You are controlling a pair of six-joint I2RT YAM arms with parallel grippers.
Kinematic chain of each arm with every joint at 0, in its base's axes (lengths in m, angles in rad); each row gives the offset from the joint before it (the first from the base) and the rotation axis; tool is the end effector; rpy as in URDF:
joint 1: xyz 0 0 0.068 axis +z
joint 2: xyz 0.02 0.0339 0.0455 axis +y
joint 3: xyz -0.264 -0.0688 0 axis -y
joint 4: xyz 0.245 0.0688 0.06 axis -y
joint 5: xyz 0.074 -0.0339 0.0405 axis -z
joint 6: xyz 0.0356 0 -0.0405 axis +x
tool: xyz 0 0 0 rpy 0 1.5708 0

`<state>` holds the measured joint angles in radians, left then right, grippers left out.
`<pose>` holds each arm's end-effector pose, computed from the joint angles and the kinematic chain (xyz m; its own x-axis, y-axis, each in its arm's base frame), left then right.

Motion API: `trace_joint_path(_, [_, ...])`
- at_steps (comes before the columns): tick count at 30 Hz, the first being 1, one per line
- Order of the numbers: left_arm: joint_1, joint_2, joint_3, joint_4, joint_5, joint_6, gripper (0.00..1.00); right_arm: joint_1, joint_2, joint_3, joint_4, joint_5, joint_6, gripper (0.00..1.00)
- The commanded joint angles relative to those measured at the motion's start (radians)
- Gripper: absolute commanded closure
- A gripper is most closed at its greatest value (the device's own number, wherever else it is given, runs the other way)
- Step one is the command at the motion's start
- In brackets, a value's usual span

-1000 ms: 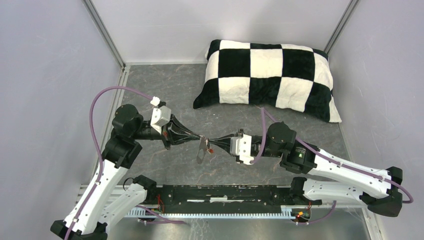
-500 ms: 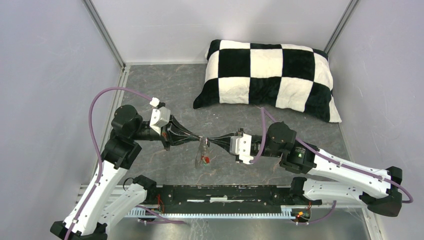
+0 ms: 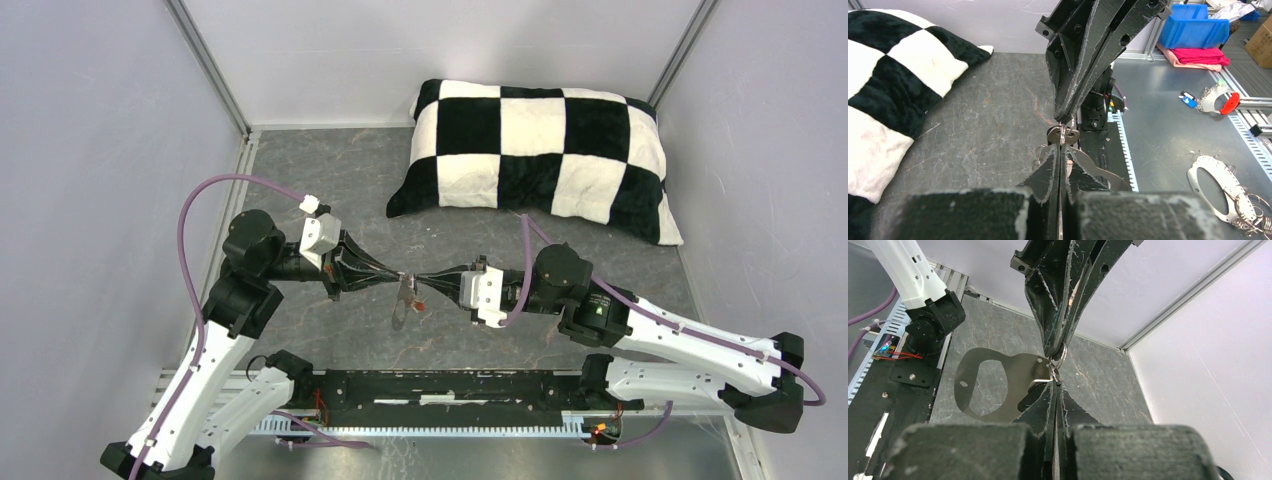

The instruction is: Put the keys on the keyring

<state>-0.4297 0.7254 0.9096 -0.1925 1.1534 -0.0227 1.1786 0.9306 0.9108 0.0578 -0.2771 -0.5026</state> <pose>0.1144 -0.0882 0.3918 -0.0302 0.0037 -0.9995 0.9995 -0.0122 -0.0303 0.0738 0.2039 0.3845 0.4912 -0.0246 -0.8707 -0.8635 0.1177 -0.4905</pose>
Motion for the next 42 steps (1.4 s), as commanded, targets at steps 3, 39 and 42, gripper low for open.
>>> trace_joint_path(3, [-0.001, -0.008, 0.029, 0.000, 0.021, 0.017, 0.98, 0.007, -0.012, 0.025, 0.056, 0.034, -0.008, 1.00])
trace_joint_path(39, [-0.001, -0.013, 0.031, -0.001, 0.025, 0.040, 0.98, 0.007, -0.019, 0.007, 0.057, 0.037, -0.012, 1.00])
trace_joint_path(42, [-0.001, -0.012, 0.032, -0.001, 0.022, 0.039, 0.98, 0.007, -0.022, -0.003, 0.036, 0.038, -0.013, 1.00])
